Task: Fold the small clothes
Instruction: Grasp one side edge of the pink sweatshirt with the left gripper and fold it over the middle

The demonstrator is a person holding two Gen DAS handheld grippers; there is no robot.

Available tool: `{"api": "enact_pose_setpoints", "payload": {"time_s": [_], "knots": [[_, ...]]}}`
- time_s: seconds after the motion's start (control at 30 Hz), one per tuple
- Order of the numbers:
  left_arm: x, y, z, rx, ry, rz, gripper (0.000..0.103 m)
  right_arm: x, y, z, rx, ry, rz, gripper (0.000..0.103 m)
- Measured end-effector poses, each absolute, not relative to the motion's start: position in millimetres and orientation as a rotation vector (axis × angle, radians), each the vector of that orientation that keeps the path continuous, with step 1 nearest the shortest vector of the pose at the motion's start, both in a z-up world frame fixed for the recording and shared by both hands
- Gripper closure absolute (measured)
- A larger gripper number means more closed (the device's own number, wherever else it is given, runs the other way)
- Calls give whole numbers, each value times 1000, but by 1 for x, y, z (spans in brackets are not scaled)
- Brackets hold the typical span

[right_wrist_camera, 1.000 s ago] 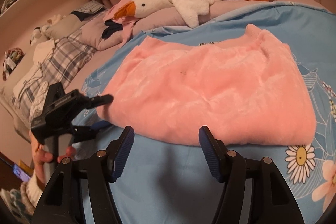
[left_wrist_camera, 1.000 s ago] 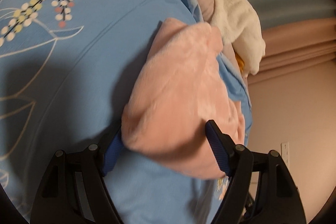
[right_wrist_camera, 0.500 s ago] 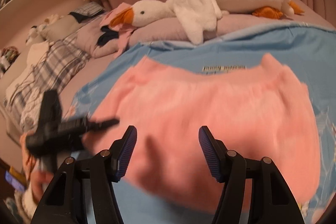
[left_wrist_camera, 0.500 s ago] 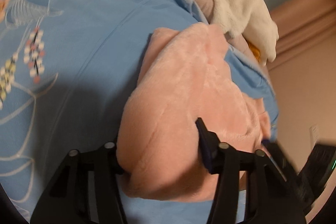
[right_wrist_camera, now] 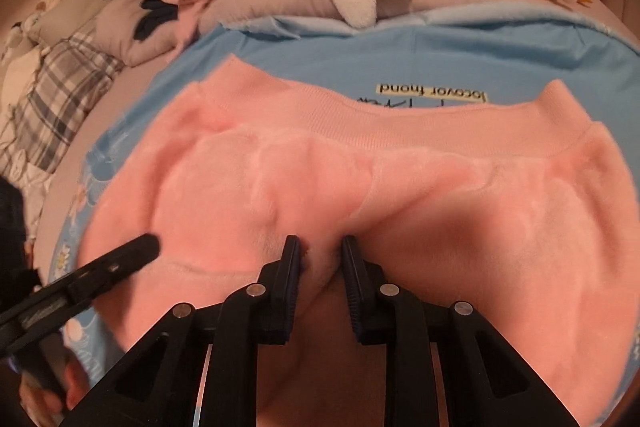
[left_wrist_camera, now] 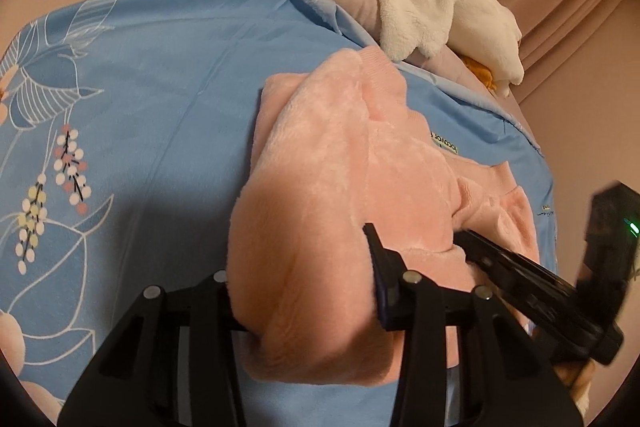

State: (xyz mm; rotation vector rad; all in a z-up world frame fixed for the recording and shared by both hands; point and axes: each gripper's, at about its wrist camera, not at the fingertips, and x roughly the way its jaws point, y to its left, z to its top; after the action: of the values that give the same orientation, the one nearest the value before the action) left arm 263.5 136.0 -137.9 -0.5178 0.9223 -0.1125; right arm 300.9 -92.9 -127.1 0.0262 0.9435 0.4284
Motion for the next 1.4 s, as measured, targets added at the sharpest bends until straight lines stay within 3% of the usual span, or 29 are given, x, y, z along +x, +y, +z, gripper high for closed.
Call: {"api": "enact_pose_setpoints", "payload": {"time_s": [0.4,1.03,1.1,1.17,1.3,1.33,1.4], "knots": [[267,123,-122,-442,907,-105,66,271,-83,-150,-113,918,419,78],[273,10,-29,-178,719,-246,72,259,-229,-130,669,749,577,76],[272,-16,-26,-124,713,-276,72,260,-245,-134,762,733,593,69],[270,-36,-28,-79,712,-304,72,259,-259,-137,847,718,586,54],[266,-78,-38,-5,718,-367,77,258,-292,-148,1035,671,600,47],[265,-93,-44,19,728,-398,84,257,-297,-151,1071,663,604,36],[265,-111,-58,53,767,-440,82,260,-308,-156,1155,649,630,27]]}}
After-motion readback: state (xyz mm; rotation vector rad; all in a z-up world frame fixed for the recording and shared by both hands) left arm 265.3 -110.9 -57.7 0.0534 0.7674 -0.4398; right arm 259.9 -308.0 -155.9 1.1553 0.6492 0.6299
